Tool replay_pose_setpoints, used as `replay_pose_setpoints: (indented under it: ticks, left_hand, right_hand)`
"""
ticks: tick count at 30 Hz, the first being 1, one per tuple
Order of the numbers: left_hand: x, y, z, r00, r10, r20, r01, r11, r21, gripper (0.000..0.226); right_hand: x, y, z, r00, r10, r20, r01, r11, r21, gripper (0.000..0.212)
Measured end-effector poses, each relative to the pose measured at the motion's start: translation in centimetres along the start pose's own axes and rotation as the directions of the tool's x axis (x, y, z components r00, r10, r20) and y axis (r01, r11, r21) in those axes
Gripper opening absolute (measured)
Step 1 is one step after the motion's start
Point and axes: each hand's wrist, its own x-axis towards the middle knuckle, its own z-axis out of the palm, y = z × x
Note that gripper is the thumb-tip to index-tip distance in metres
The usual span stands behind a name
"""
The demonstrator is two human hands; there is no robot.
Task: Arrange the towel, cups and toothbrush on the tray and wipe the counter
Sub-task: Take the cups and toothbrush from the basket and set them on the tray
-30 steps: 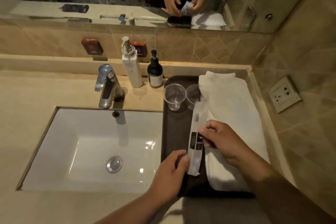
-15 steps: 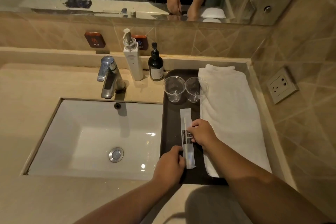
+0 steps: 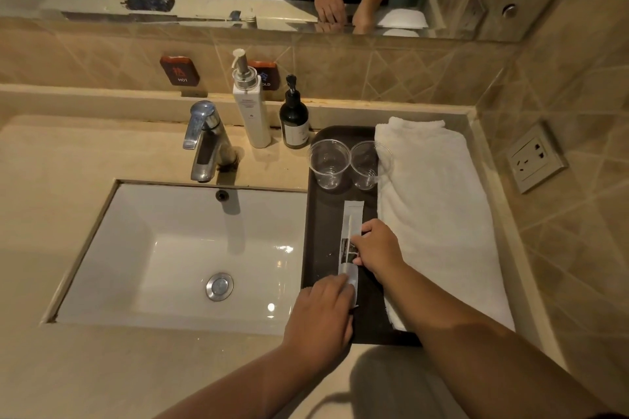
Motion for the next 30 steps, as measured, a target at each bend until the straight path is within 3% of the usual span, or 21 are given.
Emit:
replay_pose_setpoints:
  ticks: [5, 9, 11, 17, 24, 30]
  left_hand:
    - [-0.1, 0.5, 0.6, 0.984, 0.035, 0.176, -0.062, 0.987, 0.151, 0.065]
    - [-0.1, 0.5, 1.4, 0.967, 0.053, 0.248, -0.098, 0.98, 0.173, 0.066]
    - [-0.1, 0.4, 1.5, 0.966, 0.051, 0.254, -0.098, 0.98, 0.176, 0.066]
    - [-0.2, 0.3, 1.6, 0.946, 0.04, 0.322, -0.096, 0.982, 0.162, 0.071]
    - [-0.3, 0.5, 1.9, 0.939, 0.021, 0.345, -0.072, 0.988, 0.137, 0.077]
    - [-0.2, 0.1, 1.2, 0.965, -0.019, 0.263, -0.003, 0.996, 0.085, 0.077]
  right_hand:
    - [-1.5, 0.6, 0.1, 0.937, -0.336, -0.097, 0.283, 0.891, -0.355, 0.044]
    - [-2.1, 1.6, -0.3, 0.89, -0.456, 0.0, 0.377, 0.736, -0.562, 0.026]
    - [-1.9, 2.0, -0.3, 0.896, -0.443, 0.026, 0.373, 0.719, -0.586, 0.022]
    - [-1.8, 1.8, -0.1, 0.886, -0.451, 0.104, 0.394, 0.616, -0.682, 0.036]
    - [-2.0, 1.6, -0.1, 0.889, -0.453, 0.061, 0.386, 0.674, -0.63, 0.033]
    - [-2.8, 0.9, -0.7, 0.89, -0.455, 0.042, 0.389, 0.705, -0.593, 0.033]
